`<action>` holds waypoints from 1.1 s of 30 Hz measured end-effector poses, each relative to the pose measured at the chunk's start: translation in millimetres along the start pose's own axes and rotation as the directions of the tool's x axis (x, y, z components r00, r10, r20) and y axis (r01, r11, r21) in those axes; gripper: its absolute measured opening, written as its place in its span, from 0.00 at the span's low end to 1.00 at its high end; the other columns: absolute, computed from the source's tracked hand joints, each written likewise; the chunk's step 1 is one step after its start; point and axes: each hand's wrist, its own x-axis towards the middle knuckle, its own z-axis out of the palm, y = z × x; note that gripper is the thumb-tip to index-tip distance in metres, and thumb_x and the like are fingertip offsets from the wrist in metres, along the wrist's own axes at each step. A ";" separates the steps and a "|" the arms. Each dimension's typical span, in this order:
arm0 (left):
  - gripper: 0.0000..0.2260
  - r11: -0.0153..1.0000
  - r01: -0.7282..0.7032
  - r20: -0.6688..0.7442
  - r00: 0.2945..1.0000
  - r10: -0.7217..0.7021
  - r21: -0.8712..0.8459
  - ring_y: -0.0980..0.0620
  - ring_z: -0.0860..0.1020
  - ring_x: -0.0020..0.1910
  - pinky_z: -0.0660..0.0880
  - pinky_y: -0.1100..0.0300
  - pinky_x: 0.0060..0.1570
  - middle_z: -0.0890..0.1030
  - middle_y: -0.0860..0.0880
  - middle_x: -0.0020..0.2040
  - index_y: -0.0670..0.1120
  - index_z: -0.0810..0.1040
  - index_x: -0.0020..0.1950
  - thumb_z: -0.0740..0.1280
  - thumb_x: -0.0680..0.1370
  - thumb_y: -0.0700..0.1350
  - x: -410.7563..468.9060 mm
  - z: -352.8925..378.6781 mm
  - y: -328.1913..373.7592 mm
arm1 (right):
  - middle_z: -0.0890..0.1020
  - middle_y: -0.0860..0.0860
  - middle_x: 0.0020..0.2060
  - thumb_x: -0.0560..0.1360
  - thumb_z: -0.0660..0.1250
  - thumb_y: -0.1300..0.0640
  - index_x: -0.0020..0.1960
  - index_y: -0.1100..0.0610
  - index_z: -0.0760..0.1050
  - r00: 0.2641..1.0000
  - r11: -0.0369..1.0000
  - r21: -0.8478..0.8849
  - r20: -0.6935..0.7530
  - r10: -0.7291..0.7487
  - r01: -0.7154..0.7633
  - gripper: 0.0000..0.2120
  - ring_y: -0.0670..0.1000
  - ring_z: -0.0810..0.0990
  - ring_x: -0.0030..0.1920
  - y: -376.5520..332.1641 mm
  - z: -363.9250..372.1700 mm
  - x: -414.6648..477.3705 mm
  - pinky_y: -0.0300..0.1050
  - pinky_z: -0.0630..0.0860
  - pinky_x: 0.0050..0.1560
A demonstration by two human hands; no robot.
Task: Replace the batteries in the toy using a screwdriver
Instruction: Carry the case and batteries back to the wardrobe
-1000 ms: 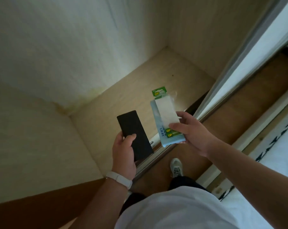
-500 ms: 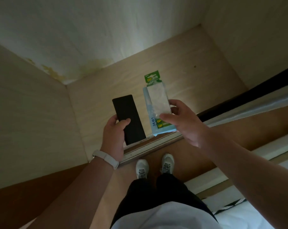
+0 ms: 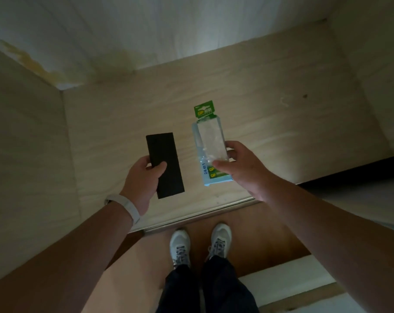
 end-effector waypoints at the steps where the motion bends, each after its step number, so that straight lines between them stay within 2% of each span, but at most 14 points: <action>1: 0.09 1.000 -0.004 -0.008 1.000 0.004 0.005 0.49 0.83 0.50 0.80 0.55 0.44 0.83 0.49 0.51 0.50 0.76 0.61 0.68 0.81 0.43 9.8 -0.4 -4.0 | 0.83 0.52 0.54 0.72 0.76 0.59 0.64 0.49 0.72 1.000 1.000 -0.009 0.006 0.004 -0.004 0.24 0.50 0.85 0.48 4.7 2.4 10.4 0.45 0.78 0.44; 4: 0.07 0.999 -0.007 -0.026 1.000 0.009 0.042 0.50 0.83 0.48 0.79 0.58 0.39 0.83 0.49 0.51 0.52 0.77 0.58 0.69 0.81 0.44 36.5 -0.4 -12.3 | 0.81 0.53 0.54 0.72 0.76 0.59 0.63 0.48 0.72 1.000 0.999 -0.035 0.020 0.010 -0.009 0.23 0.54 0.84 0.52 15.3 9.4 38.7 0.55 0.79 0.52; 8: 0.08 0.998 0.005 -0.034 0.999 -0.003 0.057 0.48 0.83 0.50 0.81 0.53 0.45 0.83 0.47 0.53 0.52 0.77 0.58 0.70 0.80 0.45 62.1 1.8 -17.2 | 0.82 0.53 0.53 0.72 0.76 0.58 0.66 0.50 0.71 0.999 0.998 -0.065 0.031 0.008 -0.006 0.26 0.53 0.84 0.52 18.6 18.0 64.8 0.54 0.79 0.53; 10: 0.08 0.999 0.013 -0.042 0.999 -0.011 0.046 0.48 0.83 0.50 0.81 0.52 0.46 0.83 0.47 0.53 0.51 0.77 0.58 0.70 0.80 0.45 70.2 1.9 -18.5 | 0.82 0.52 0.52 0.72 0.76 0.58 0.66 0.50 0.72 0.999 0.997 -0.079 0.041 0.009 -0.006 0.25 0.52 0.84 0.50 18.8 21.9 74.3 0.52 0.80 0.51; 13: 0.06 0.999 0.031 -0.052 0.998 -0.030 0.008 0.48 0.84 0.49 0.81 0.53 0.44 0.83 0.47 0.53 0.52 0.77 0.56 0.70 0.80 0.43 78.9 1.9 -20.5 | 0.82 0.49 0.48 0.72 0.76 0.57 0.63 0.48 0.72 0.999 0.995 -0.097 0.049 -0.005 0.010 0.23 0.47 0.83 0.46 20.0 24.4 84.4 0.43 0.77 0.43; 17: 0.06 0.999 0.048 -0.055 0.997 -0.049 -0.009 0.48 0.84 0.49 0.80 0.54 0.41 0.83 0.47 0.53 0.53 0.76 0.53 0.69 0.80 0.43 85.2 1.5 -21.6 | 0.82 0.46 0.45 0.73 0.75 0.57 0.63 0.46 0.72 0.998 0.992 -0.120 0.055 -0.015 0.021 0.22 0.43 0.83 0.44 22.2 25.5 91.1 0.38 0.75 0.41; 22: 0.08 0.999 0.047 -0.060 0.997 -0.047 -0.007 0.48 0.84 0.50 0.81 0.53 0.43 0.84 0.47 0.53 0.50 0.77 0.58 0.70 0.80 0.43 90.8 0.5 -19.8 | 0.81 0.43 0.42 0.73 0.75 0.55 0.60 0.44 0.73 0.997 0.977 -0.209 0.061 -0.040 0.052 0.19 0.35 0.81 0.37 23.6 27.6 90.5 0.28 0.72 0.33; 28: 0.11 0.985 0.001 -0.135 0.991 0.023 0.173 0.52 0.84 0.45 0.78 0.62 0.31 0.83 0.50 0.50 0.52 0.77 0.59 0.72 0.78 0.48 88.8 4.3 -24.4 | 0.81 0.45 0.42 0.72 0.75 0.49 0.55 0.51 0.76 0.997 0.924 -0.381 -0.050 -0.066 0.042 0.15 0.45 0.80 0.42 25.6 30.1 87.8 0.41 0.74 0.40; 31: 0.12 0.969 -0.033 -0.180 0.981 0.078 0.243 0.52 0.83 0.45 0.80 0.58 0.37 0.83 0.51 0.49 0.52 0.76 0.59 0.72 0.78 0.49 85.8 4.7 -27.5 | 0.81 0.44 0.40 0.72 0.74 0.48 0.50 0.52 0.77 0.992 0.898 -0.437 -0.089 -0.095 0.047 0.11 0.43 0.80 0.42 28.3 26.3 86.2 0.37 0.72 0.39; 33: 0.11 0.960 -0.046 -0.200 0.974 0.104 0.277 0.51 0.83 0.46 0.81 0.54 0.43 0.83 0.52 0.49 0.53 0.75 0.57 0.72 0.78 0.49 84.9 4.6 -28.8 | 0.82 0.48 0.42 0.73 0.73 0.48 0.50 0.56 0.79 0.988 0.877 -0.479 -0.111 -0.105 0.040 0.12 0.48 0.81 0.44 30.6 22.1 87.0 0.43 0.75 0.45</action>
